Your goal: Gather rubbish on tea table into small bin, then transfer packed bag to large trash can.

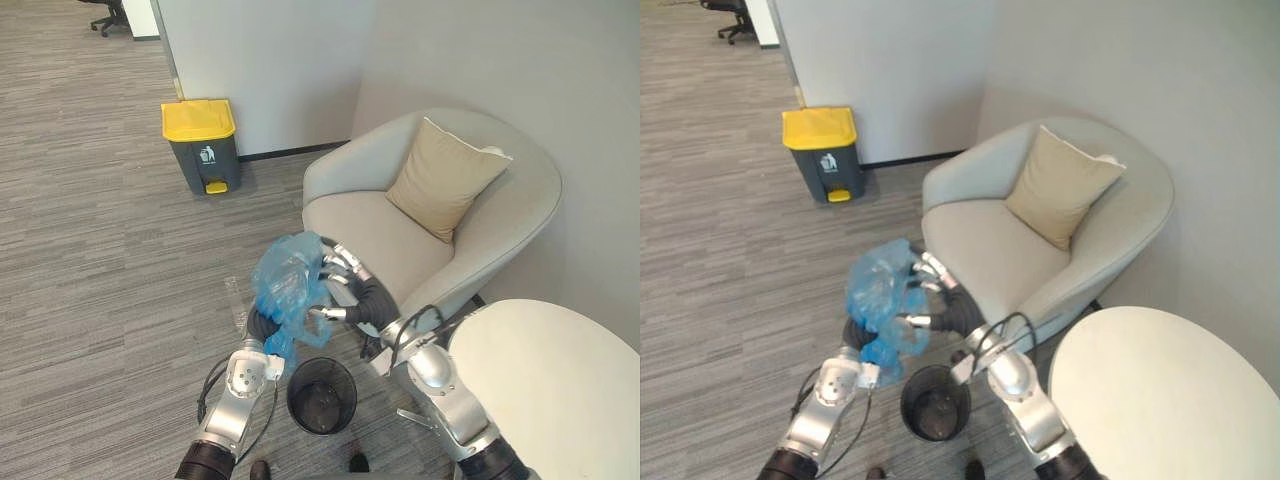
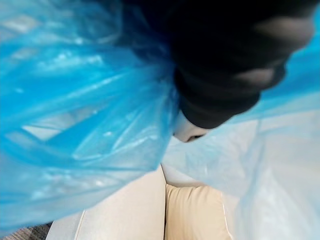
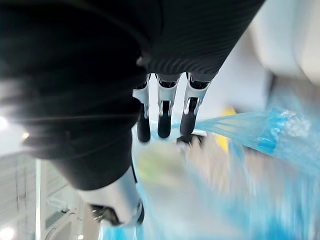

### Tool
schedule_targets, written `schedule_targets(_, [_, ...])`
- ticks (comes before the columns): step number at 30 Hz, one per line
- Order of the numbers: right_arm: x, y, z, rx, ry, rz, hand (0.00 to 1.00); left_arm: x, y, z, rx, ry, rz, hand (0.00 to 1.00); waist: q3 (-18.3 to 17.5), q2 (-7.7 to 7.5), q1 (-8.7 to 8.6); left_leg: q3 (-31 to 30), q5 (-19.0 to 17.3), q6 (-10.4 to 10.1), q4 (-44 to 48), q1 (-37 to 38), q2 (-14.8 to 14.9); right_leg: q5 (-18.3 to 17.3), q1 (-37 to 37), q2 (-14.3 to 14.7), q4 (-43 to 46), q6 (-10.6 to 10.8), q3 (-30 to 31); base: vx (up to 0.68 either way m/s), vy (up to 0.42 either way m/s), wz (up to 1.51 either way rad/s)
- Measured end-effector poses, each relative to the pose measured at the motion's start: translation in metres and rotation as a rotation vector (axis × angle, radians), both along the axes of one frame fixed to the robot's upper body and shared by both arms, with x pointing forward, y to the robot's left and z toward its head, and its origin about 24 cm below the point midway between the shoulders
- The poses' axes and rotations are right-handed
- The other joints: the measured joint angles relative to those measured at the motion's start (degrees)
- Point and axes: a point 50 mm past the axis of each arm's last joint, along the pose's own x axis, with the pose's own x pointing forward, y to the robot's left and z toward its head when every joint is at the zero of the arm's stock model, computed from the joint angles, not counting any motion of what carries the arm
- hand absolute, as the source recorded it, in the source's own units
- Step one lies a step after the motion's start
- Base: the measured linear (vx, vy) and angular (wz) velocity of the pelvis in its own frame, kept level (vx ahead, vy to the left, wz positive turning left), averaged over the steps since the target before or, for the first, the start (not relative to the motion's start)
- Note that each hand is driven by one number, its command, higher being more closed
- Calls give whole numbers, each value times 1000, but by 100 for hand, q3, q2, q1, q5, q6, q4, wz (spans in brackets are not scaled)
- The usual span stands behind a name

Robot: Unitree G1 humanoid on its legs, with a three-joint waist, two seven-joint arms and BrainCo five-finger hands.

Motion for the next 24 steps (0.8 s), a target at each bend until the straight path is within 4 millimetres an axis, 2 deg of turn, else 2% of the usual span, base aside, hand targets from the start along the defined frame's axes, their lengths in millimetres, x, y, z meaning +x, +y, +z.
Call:
schedule_targets(6, [1, -9, 2, -142, -118, -125, 0, -3, 8, 2, -29, -10, 35, 100, 1, 1, 9, -30, -5, 9, 1, -1, -17, -7, 8, -17, 2, 8, -37, 1, 0, 2])
schedule_targets(9, [-4, -21, -17, -116, -31, -199, 0, -12, 13, -6, -57, 19, 73, 100, 2, 4, 9, -79, -10, 15, 2, 1, -22, -15, 43, -32, 0, 17, -93, 6, -3, 7])
schedule_targets(11, [-7, -33, -59, -53, 189, -294, 0, -25, 22, -18, -95, 75, 134, 100, 7, 11, 9, -76, -10, 15, 2, 16, -27, -15, 61, -38, 0, 17, -88, 0, 0, 0])
schedule_targets(12, [-9, -35, -68, -45, 234, -311, 0, -27, 24, -20, -105, 86, 148, 100, 8, 12, 10, -76, -10, 15, 2, 25, -27, -15, 65, -40, 0, 17, -87, 0, 0, 0])
schedule_targets(13, [-14, -43, -94, -16, 372, -368, 0, -34, 29, -30, -132, 128, 191, 100, 23, 34, 12, -78, -11, 14, 2, 60, -30, -16, 106, -44, 0, 16, -105, 0, 0, 0])
schedule_targets(14, [-17, -46, -105, -1, 433, -389, 0, -37, 31, -35, -156, 150, 211, 100, 38, 48, 11, -79, -11, 14, 2, 89, -33, -19, 160, -48, -3, 11, -108, 0, 0, 0])
schedule_targets(16, [-31, -57, -139, 25, 622, -457, 0, -50, 38, -54, -223, 242, 263, 100, 85, 114, 13, -74, -17, 8, 2, 174, -37, -38, 228, -64, -1, 4, -117, -18, 2, 0])
schedule_targets(19, [-46, -69, -167, 49, 779, -545, 0, -66, 44, -72, -290, 327, 337, 100, 108, 167, 32, -65, -61, -42, 1, 199, -35, -111, 223, -72, 42, -14, -133, -68, 1, 1])
schedule_targets(24, [-69, -87, -200, 70, 972, -660, 0, -92, 51, -97, -343, 461, 427, 100, 108, 170, 110, -39, -62, -45, 0, 262, -20, -134, 261, -67, 76, -17, -136, -8, -1, 0])
